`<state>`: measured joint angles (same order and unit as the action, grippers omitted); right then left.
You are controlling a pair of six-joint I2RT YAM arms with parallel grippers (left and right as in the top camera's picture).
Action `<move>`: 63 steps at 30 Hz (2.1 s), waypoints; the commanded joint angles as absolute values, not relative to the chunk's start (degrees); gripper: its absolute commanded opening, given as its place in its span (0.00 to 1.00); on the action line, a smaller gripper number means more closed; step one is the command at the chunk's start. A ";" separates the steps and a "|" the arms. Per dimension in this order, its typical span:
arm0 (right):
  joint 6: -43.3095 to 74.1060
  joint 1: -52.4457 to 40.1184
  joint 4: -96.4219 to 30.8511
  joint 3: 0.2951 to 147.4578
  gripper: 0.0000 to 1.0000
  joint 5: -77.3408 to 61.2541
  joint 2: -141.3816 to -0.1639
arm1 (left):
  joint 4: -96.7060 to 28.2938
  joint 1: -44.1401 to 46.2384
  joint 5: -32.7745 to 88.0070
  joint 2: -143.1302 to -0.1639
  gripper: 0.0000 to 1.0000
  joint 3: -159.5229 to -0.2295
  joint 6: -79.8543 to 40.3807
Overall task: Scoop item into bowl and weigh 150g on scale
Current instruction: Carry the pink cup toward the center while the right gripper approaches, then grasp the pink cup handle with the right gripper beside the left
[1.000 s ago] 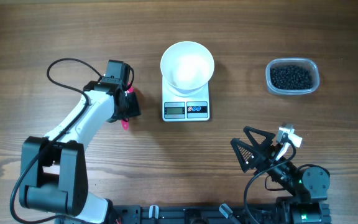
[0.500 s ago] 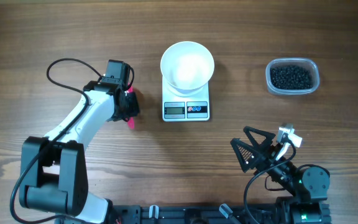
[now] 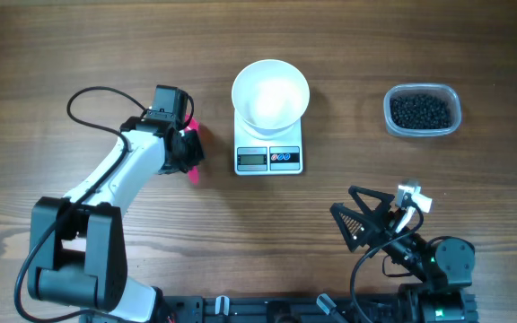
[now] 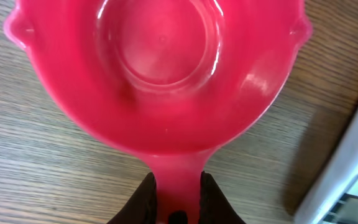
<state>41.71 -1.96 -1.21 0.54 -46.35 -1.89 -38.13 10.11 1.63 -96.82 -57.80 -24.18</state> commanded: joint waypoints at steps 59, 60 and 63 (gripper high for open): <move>54.02 -36.03 35.94 37.28 0.39 -24.95 -77.06 | -40.93 28.82 4.01 -74.06 0.04 -68.84 -83.20; 54.02 -36.29 35.94 37.45 0.39 -24.82 -77.06 | -40.93 28.82 4.01 -74.06 0.04 -68.84 -83.20; 54.06 -36.93 35.94 37.60 0.38 -23.66 -77.06 | -40.93 28.82 4.01 -74.06 0.04 -68.84 -83.20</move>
<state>54.94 -36.05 35.68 35.59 -25.32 -76.34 -41.06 28.45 3.70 -73.63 -68.23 -82.85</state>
